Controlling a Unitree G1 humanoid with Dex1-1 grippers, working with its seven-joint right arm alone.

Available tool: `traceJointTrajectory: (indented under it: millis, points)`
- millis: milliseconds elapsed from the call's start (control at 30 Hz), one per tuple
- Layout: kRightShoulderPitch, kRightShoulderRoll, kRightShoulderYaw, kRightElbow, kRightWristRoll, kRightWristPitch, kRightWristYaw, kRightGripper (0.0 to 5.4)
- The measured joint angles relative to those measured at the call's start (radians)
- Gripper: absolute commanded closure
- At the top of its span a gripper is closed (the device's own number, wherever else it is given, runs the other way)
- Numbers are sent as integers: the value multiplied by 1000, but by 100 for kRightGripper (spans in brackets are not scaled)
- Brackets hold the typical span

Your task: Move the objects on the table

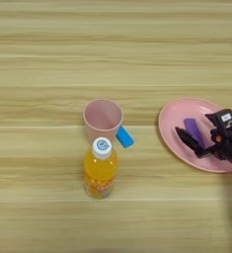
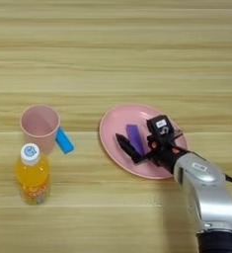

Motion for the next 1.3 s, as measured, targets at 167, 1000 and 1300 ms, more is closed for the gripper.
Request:
traceJointTrajectory:
  millis: [167, 1000, 1300]
  points:
    - [-11, 7, 8, 40, -8, -2, -1, 4]
    - [-76, 14, -8, 190, 10, -55, 19, 202]
    - [-78, 15, -6, 198, 26, -55, 42, 303]
